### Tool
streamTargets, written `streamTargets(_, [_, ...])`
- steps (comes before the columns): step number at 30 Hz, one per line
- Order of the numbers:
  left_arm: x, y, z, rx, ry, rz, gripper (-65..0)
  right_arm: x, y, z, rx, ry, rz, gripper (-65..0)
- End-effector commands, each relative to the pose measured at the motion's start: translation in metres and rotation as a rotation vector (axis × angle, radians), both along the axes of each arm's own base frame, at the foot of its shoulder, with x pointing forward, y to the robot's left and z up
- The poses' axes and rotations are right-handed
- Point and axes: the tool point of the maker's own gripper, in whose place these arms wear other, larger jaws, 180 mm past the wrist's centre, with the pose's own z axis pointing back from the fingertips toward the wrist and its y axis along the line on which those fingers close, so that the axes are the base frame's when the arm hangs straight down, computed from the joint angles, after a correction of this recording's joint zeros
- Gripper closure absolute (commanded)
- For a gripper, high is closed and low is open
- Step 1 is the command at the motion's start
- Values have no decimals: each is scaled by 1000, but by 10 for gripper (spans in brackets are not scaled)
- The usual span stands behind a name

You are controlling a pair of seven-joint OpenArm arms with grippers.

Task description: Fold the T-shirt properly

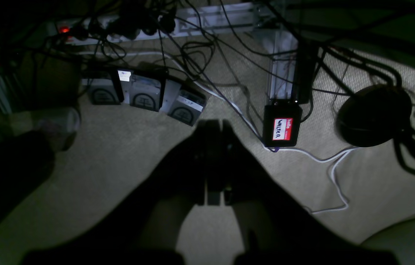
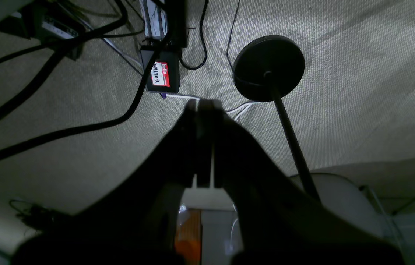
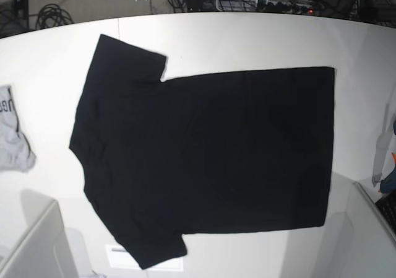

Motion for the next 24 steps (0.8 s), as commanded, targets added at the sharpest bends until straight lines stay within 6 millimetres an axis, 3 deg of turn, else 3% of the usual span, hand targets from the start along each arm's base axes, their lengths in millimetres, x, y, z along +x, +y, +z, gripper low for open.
streamTargets(1, [-13, 5, 1, 11, 20, 1, 0, -10, 0, 1, 4, 37, 1, 0])
streamTargets(13, [-55, 4, 8, 9, 73, 1, 0, -18, -3, 2, -1, 79, 2, 0])
streamTargets(20, [-53, 5, 7, 10, 78, -2, 0, -21, -4, 3, -3, 83, -6, 0])
streamTargets(24, [-64, 16, 11, 26, 96, -7, 0, -30, -3, 7, -3, 48, -9, 0])
